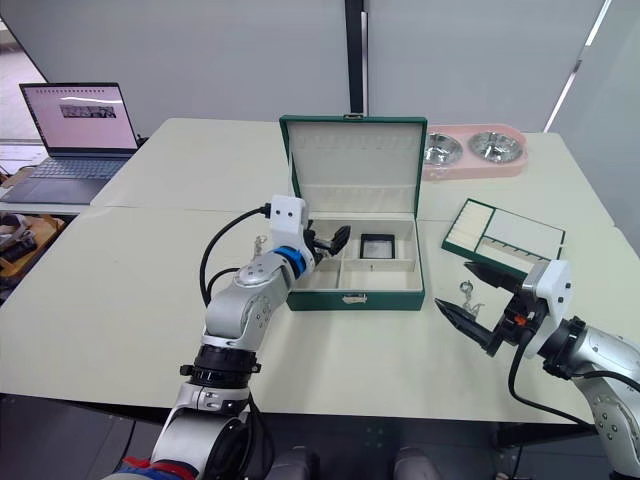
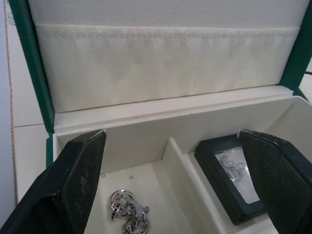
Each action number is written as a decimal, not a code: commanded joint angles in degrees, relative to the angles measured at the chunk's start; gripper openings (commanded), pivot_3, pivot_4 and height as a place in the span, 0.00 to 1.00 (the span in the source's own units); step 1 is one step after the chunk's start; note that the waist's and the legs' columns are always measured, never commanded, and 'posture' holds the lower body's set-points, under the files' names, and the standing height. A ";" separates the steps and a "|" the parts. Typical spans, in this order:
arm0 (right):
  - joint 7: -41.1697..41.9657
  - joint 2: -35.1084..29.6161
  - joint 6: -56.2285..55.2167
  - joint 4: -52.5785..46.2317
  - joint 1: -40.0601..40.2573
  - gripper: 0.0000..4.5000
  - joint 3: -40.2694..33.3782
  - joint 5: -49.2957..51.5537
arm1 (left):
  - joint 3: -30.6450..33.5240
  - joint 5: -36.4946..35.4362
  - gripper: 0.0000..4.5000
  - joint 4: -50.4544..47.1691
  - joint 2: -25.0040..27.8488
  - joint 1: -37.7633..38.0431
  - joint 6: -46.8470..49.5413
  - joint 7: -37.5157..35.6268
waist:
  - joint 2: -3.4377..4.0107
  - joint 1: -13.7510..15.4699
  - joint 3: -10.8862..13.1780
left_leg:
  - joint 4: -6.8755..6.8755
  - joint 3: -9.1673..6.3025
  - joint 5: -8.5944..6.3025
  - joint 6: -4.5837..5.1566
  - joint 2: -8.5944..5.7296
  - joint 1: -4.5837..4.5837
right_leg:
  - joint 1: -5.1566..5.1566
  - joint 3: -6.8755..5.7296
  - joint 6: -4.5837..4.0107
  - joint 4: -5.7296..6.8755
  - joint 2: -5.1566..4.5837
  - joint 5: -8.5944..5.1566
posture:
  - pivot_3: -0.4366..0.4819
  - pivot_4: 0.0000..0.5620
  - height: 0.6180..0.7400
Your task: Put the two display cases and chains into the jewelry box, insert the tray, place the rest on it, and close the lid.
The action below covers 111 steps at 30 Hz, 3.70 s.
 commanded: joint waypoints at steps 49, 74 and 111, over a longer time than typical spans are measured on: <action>0.81 -2.13 -18.64 42.91 1.56 1.00 -20.71 -7.46 | 40.27 -17.24 1.00 4.26 37.27 37.01 -13.23 -24.31 | 0.07 -0.34 0.03 | -0.09 0.08 -0.03 0.04 0.09 0.12 | -0.03 0.06 -0.01 0.02 0.00 -0.01 | 0.48 0.27 1.00; -3.12 1.13 -21.72 44.11 0.95 1.00 -19.13 -9.33 | 35.83 -15.56 1.00 3.85 33.53 36.65 -17.40 -19.78 | 0.08 -0.41 0.02 | -0.09 0.12 -0.03 0.04 0.10 0.16 | -0.03 0.09 -0.02 0.10 0.00 0.00 | 0.48 0.27 1.00; 2.64 1.60 -6.23 10.42 3.44 1.00 -5.18 0.31 | 20.67 -13.90 1.00 -9.24 21.64 26.27 -10.67 -10.88 | 0.12 -0.16 -0.03 | -0.02 0.03 -0.02 0.03 0.09 0.09 | -0.02 0.04 -0.01 0.15 0.01 0.00 | 0.48 0.27 1.00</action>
